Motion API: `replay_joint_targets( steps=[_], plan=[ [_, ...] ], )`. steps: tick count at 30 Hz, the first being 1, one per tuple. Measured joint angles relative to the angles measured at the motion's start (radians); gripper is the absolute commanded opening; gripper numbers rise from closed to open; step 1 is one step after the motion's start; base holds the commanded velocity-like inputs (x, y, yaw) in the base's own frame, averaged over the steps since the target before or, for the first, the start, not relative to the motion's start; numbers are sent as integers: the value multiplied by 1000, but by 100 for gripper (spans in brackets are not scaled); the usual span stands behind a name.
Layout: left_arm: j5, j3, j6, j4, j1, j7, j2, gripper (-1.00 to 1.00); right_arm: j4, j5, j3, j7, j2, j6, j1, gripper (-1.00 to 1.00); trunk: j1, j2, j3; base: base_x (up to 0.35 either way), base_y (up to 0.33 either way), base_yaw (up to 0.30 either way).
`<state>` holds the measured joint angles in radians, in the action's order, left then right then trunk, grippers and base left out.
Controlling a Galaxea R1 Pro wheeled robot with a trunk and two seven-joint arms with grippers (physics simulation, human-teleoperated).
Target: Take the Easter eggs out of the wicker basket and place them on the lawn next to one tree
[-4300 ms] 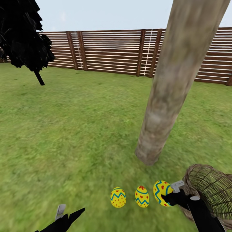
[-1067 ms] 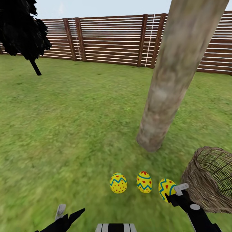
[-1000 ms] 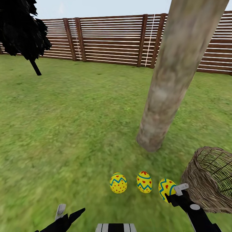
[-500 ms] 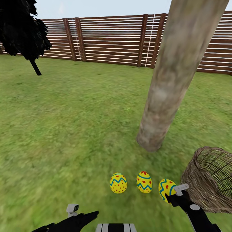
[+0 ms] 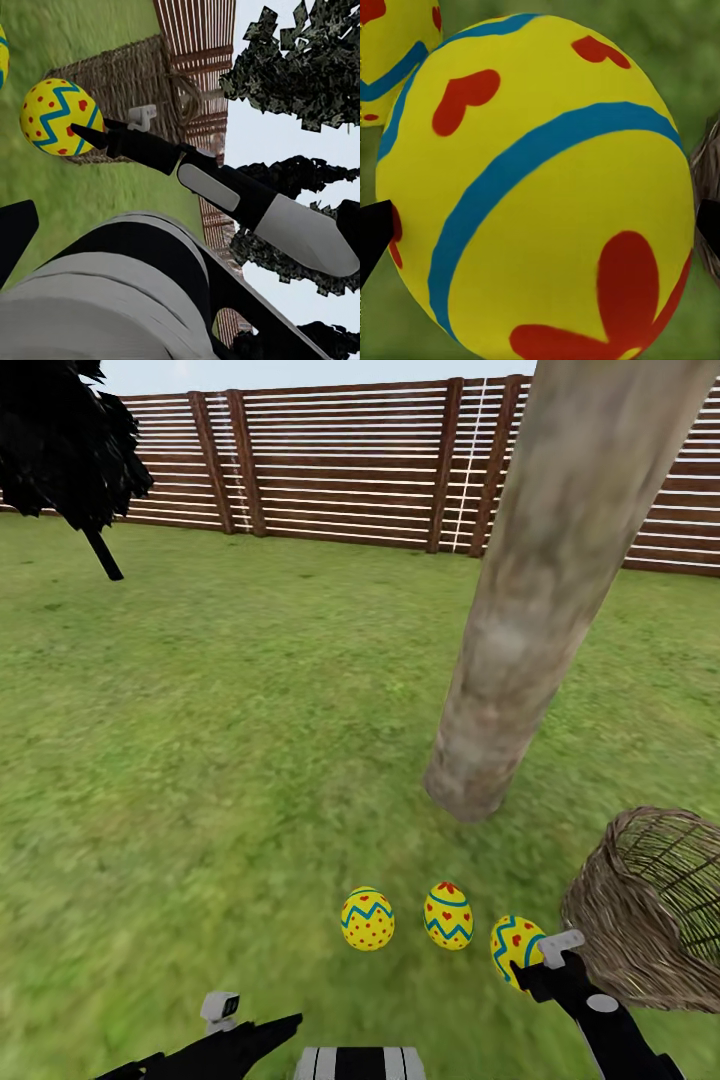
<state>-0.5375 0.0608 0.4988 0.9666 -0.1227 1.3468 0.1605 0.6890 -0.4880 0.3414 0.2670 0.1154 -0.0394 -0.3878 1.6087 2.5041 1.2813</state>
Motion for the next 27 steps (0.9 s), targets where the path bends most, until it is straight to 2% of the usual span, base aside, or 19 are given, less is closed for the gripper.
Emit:
replay_joint_targets(
  steps=[20,22,25,27],
  plan=[
    [0,-2,1,0,10,1,1,100,-7,-5,-4,0,-4,3,0,-100,9,4,73,0,0,0],
    [0,-2,1,0,10,2,2,100,-7,-5,-4,0,-4,3,0,-100,9,4,74,0,0,0],
    [-4,-2,1,0,11,5,22,100,-7,-5,-4,0,-4,3,0,-100,9,4,74,0,0,0],
    [-32,-3,1,0,22,8,54,100,-7,-6,-4,0,-4,4,0,-100,9,4,74,0,0,0]
  ],
)
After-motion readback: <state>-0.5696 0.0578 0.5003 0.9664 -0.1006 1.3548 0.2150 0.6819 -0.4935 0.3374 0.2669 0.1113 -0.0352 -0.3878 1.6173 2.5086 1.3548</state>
